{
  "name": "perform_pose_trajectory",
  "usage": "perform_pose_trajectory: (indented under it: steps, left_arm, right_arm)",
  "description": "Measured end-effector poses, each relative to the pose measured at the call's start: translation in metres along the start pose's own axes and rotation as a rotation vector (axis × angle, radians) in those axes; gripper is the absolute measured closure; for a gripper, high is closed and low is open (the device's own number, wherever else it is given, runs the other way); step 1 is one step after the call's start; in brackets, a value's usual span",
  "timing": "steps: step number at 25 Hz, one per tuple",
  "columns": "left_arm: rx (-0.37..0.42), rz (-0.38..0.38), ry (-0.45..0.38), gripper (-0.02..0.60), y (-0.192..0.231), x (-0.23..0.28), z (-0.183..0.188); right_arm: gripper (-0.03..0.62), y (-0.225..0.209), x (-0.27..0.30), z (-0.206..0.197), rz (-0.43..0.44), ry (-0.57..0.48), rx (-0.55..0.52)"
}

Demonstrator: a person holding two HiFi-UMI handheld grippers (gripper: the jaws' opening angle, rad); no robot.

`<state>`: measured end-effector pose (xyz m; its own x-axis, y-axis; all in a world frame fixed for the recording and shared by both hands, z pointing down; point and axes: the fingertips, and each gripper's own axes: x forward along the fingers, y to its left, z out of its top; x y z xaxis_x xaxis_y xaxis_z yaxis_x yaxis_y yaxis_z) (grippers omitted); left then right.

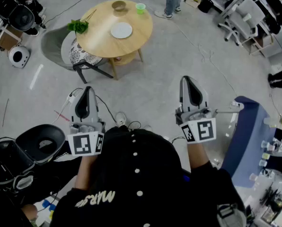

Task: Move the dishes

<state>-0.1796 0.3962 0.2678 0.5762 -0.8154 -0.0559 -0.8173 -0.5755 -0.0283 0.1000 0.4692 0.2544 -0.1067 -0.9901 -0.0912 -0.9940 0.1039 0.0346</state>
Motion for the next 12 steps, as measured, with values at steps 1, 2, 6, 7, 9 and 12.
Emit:
perform_pose_trajectory:
  steps: [1, 2, 6, 7, 9, 12]
  left_arm:
    - [0.004, -0.001, 0.001, 0.578, -0.002, -0.001, 0.000]
    - [0.005, -0.002, 0.000, 0.578, -0.004, -0.001, 0.000]
    - [0.001, -0.001, -0.006, 0.578, -0.009, 0.001, 0.002]
    - [0.002, -0.001, -0.006, 0.578, -0.009, 0.002, 0.003]
    - [0.002, -0.004, -0.004, 0.578, -0.007, 0.005, 0.004]
    - [0.000, -0.011, -0.001, 0.578, -0.006, 0.010, 0.004]
  right_arm:
    - [0.595, 0.000, -0.002, 0.000, 0.002, 0.002, -0.002]
    - [0.595, -0.001, -0.003, -0.001, 0.004, 0.003, -0.003]
    - [0.595, -0.004, -0.006, 0.000, 0.011, -0.006, 0.014]
    - [0.595, -0.004, -0.005, 0.001, 0.012, -0.014, 0.028]
    - [0.595, -0.007, -0.004, 0.004, 0.008, -0.029, 0.057]
    - [0.594, -0.009, 0.001, 0.005, 0.002, -0.028, 0.069]
